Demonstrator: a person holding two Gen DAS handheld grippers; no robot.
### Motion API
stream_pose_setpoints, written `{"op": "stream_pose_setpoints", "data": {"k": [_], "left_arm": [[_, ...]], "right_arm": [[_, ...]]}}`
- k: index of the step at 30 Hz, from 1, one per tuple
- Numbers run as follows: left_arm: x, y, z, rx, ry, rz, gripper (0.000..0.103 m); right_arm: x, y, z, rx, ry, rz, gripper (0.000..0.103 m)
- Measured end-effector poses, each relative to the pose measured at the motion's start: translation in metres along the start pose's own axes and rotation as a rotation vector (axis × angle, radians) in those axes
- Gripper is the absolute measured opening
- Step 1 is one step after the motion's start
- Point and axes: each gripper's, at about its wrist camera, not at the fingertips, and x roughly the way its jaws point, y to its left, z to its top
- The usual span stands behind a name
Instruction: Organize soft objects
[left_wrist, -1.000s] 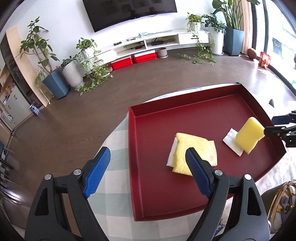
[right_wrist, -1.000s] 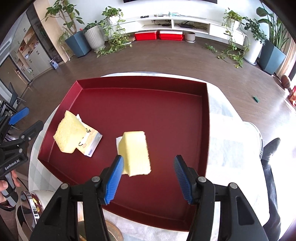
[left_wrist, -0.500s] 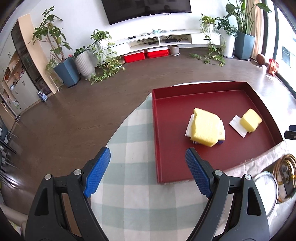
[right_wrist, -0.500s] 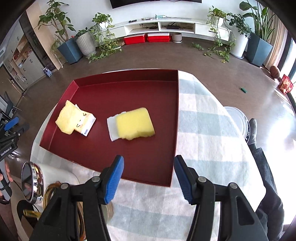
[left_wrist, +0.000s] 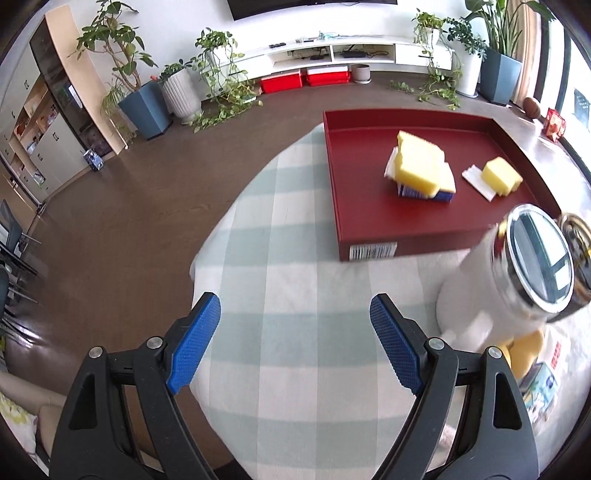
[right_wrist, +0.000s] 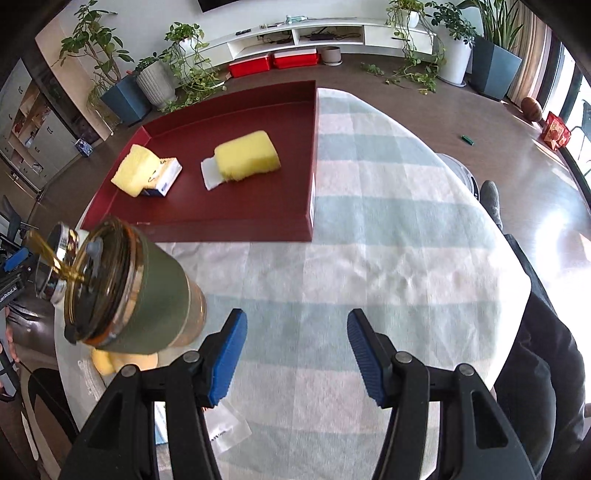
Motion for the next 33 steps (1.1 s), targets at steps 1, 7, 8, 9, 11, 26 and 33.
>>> {"op": "stream_pose_setpoints", "data": {"k": [1, 7, 8, 9, 11, 26, 33], "left_arm": [[-0.001, 0.000, -0.005, 0.000, 0.005, -0.001, 0.083], [-0.008, -0.007, -0.036, 0.012, 0.027, -0.010, 0.083], [-0.007, -0.009, -0.040, 0.017, 0.035, -0.008, 0.083], [-0.007, -0.010, -0.044, 0.021, 0.042, -0.003, 0.083], [-0.006, -0.011, -0.053, 0.026, 0.056, 0.006, 0.083], [-0.033, -0.052, -0.093, 0.080, 0.070, -0.089, 0.083], [-0.039, -0.085, -0.091, 0.128, 0.080, -0.134, 0.083]], "right_arm": [[-0.001, 0.000, -0.007, 0.004, 0.004, 0.001, 0.060], [-0.007, 0.003, -0.039, 0.025, 0.009, 0.019, 0.060], [-0.008, 0.004, -0.044, 0.028, 0.010, 0.023, 0.060], [-0.009, 0.005, -0.049, 0.028, 0.012, 0.026, 0.061], [-0.010, 0.007, -0.058, 0.028, 0.015, 0.025, 0.061], [-0.012, 0.041, -0.097, -0.027, 0.037, 0.054, 0.064], [-0.023, 0.074, -0.107, -0.096, 0.031, 0.093, 0.065]]}}
